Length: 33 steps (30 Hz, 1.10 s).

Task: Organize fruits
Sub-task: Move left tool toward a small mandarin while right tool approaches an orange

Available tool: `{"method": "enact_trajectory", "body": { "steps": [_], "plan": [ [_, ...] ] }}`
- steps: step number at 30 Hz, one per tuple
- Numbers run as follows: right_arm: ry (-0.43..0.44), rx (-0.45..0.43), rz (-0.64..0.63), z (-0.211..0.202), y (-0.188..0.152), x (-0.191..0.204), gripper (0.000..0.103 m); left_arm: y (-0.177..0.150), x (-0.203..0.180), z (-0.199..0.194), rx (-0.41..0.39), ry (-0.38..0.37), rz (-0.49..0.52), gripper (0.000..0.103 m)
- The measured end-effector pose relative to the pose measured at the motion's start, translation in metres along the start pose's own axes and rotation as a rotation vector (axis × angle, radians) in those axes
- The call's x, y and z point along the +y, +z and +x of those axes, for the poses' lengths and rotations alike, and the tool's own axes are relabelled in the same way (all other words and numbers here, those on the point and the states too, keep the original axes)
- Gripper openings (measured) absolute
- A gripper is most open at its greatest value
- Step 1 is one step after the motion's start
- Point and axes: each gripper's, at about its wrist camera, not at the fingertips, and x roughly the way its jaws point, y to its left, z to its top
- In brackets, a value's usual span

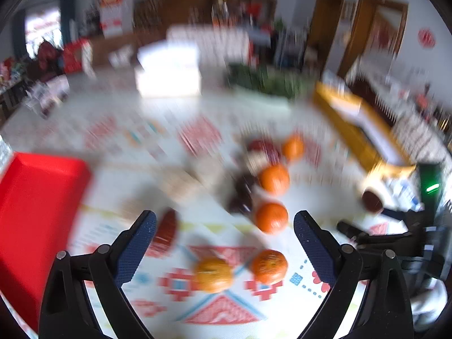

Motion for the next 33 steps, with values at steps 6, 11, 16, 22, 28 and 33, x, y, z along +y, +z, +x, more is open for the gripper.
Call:
{"method": "enact_trajectory", "body": {
  "steps": [6,11,16,22,28,33],
  "plan": [
    [0.072,-0.001,0.040,-0.011,0.002,0.005,0.100,-0.009,0.080,-0.047,-0.053,0.048,-0.110,0.098],
    [0.252,-0.096,-0.052,-0.042,-0.006,0.061,0.099,-0.024,0.124,-0.042,-0.020,0.008,-0.200,0.095],
    [0.284,-0.104,-0.169,-0.042,-0.010,0.114,0.084,-0.029,0.110,-0.031,0.011,-0.090,-0.152,0.056],
    [0.305,-0.066,-0.193,-0.025,-0.015,0.130,0.073,-0.029,0.085,-0.009,0.052,-0.120,-0.083,0.056],
    [0.321,-0.056,-0.190,-0.019,-0.014,0.129,0.064,-0.029,0.063,0.018,0.100,-0.150,0.004,0.034],
    [0.336,-0.055,-0.188,-0.021,-0.016,0.123,0.053,-0.027,0.055,0.036,0.143,-0.153,0.021,0.022]
  ]
}}
